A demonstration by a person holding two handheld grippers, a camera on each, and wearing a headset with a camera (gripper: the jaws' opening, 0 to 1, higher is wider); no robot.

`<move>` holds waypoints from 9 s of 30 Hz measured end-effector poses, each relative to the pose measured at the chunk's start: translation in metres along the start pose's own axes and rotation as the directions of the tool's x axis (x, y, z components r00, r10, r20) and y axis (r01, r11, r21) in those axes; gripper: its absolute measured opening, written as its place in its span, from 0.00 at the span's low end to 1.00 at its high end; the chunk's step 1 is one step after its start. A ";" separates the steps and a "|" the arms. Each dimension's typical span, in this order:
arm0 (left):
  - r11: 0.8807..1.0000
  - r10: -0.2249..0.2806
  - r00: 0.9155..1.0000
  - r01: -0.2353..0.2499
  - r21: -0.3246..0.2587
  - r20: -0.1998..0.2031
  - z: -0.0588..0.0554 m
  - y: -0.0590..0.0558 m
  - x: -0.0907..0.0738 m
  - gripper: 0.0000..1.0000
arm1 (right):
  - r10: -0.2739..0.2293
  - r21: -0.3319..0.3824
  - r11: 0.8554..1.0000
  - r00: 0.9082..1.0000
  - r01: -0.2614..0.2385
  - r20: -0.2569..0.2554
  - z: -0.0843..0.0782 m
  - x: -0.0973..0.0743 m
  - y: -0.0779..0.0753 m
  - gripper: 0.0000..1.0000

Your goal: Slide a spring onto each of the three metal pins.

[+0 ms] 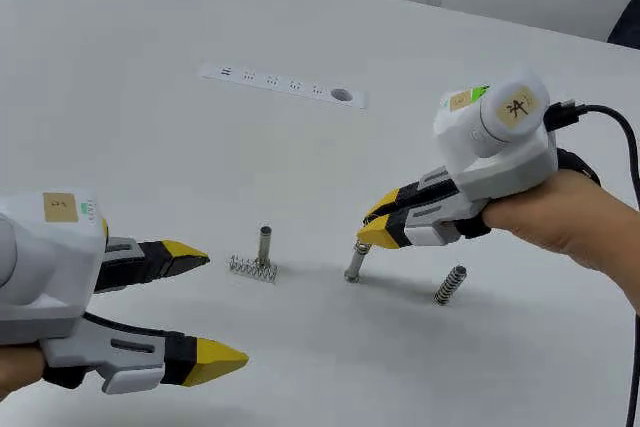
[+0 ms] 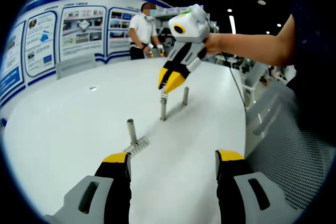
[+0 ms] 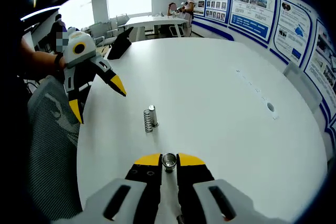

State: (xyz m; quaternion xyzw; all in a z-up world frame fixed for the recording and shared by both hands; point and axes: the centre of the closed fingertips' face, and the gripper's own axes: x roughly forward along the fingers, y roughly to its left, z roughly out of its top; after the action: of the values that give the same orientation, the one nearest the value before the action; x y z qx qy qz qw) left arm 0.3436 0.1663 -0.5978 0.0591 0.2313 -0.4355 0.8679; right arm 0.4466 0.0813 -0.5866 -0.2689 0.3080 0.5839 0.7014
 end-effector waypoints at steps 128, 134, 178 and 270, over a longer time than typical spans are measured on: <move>0.984 -0.131 0.989 0.138 0.110 -0.070 0.003 -0.039 0.016 0.41 | 0.176 -0.177 0.966 0.981 -0.189 -0.087 -0.010 0.025 0.125 0.11; 0.975 -0.154 0.985 0.164 0.150 -0.074 0.005 -0.045 0.015 0.29 | 0.185 -0.200 0.960 0.980 -0.197 -0.077 -0.007 0.017 0.131 0.11; 0.949 -0.190 0.977 0.208 0.236 -0.096 0.012 -0.062 0.022 0.11 | 0.197 -0.354 0.915 0.980 -0.191 -0.018 0.046 -0.010 0.152 0.11; 1.000 -0.006 1.000 0.006 -0.005 0.014 -0.005 -0.001 0.000 0.65 | 0.085 -0.284 0.949 0.980 -0.135 -0.180 0.072 0.050 0.037 0.12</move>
State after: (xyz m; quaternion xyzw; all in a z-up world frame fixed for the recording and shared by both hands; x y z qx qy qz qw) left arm 0.3411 0.1668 -0.6020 0.0530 0.2267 -0.4379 0.8683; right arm 0.4254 0.1736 -0.5764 -0.4005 0.2893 0.6372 0.5915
